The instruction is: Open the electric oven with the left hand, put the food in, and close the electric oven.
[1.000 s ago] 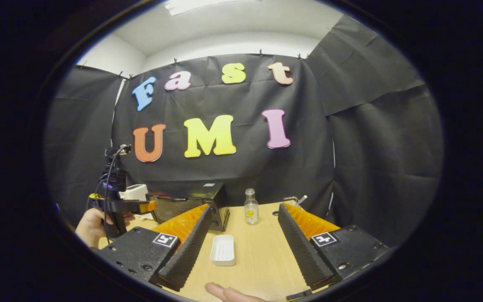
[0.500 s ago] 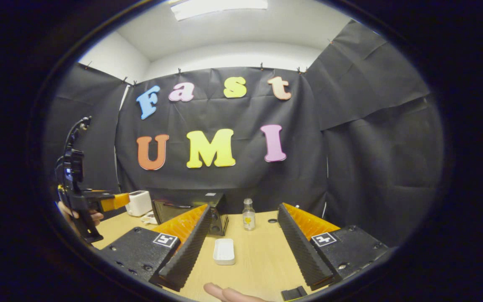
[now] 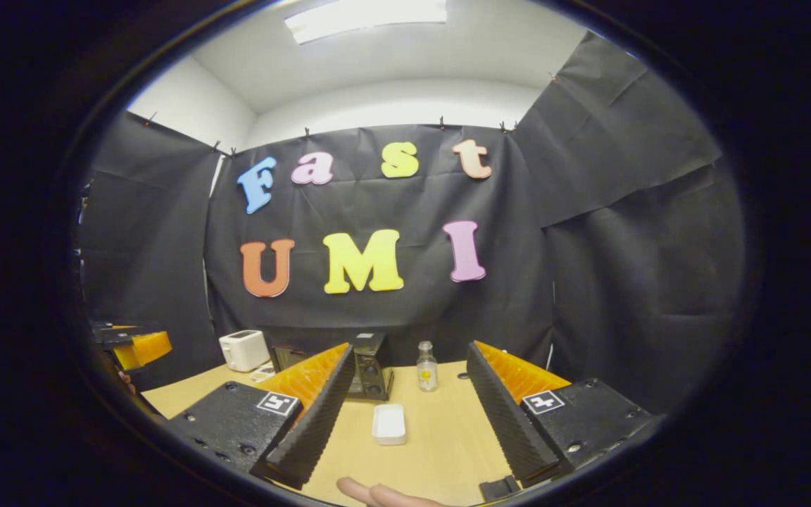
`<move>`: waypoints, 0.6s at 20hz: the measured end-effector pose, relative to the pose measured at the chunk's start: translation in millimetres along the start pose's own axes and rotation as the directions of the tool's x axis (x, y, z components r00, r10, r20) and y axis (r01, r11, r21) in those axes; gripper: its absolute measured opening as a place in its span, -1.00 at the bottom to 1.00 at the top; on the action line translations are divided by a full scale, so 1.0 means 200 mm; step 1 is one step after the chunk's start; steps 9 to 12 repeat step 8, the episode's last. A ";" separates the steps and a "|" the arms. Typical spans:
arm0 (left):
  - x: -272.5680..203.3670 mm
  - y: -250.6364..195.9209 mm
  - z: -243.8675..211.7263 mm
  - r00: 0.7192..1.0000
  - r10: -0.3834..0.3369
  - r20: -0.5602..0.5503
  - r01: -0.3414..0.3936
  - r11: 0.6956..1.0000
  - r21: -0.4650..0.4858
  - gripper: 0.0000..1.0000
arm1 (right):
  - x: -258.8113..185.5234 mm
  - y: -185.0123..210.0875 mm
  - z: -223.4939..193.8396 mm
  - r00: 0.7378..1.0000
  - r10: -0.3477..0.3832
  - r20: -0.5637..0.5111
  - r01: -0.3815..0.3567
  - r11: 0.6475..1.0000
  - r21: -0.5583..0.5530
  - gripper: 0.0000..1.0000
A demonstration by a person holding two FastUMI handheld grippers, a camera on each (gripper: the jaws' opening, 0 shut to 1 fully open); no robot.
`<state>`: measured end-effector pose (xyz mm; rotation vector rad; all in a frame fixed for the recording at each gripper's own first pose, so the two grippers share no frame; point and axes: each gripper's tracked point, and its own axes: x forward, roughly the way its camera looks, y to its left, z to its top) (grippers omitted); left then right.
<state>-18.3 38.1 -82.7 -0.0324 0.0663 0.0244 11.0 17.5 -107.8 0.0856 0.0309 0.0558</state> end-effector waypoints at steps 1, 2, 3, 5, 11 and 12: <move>-0.02 0.00 0.01 1.000 -0.008 0.004 0.008 1.000 -0.010 0.92 | 0.00 0.00 0.00 1.000 -0.001 0.005 0.001 1.000 -0.003 1.00; -0.03 0.00 0.01 1.000 -0.015 0.010 0.015 1.000 -0.018 0.92 | 0.00 -0.01 -0.01 1.000 -0.012 0.012 0.012 1.000 -0.013 1.00; -0.05 0.01 0.01 1.000 -0.018 0.010 0.019 1.000 -0.021 0.92 | -0.01 -0.01 -0.01 1.000 -0.021 0.018 0.022 1.000 -0.022 1.00; -0.05 0.02 0.00 1.000 -0.019 0.009 0.019 1.000 -0.013 0.92 | -0.02 0.01 -0.02 0.999 -0.024 0.022 0.025 0.999 -0.044 1.00; -0.05 0.02 -0.01 1.000 -0.031 -0.001 0.031 1.000 -0.004 0.72 | -0.02 0.04 -0.01 1.000 -0.018 0.022 0.019 0.999 -0.034 1.00; -0.05 0.02 -0.01 1.000 -0.031 -0.001 0.031 1.000 -0.004 0.72 | -0.02 0.04 -0.01 1.000 -0.018 0.022 0.019 0.999 -0.034 1.00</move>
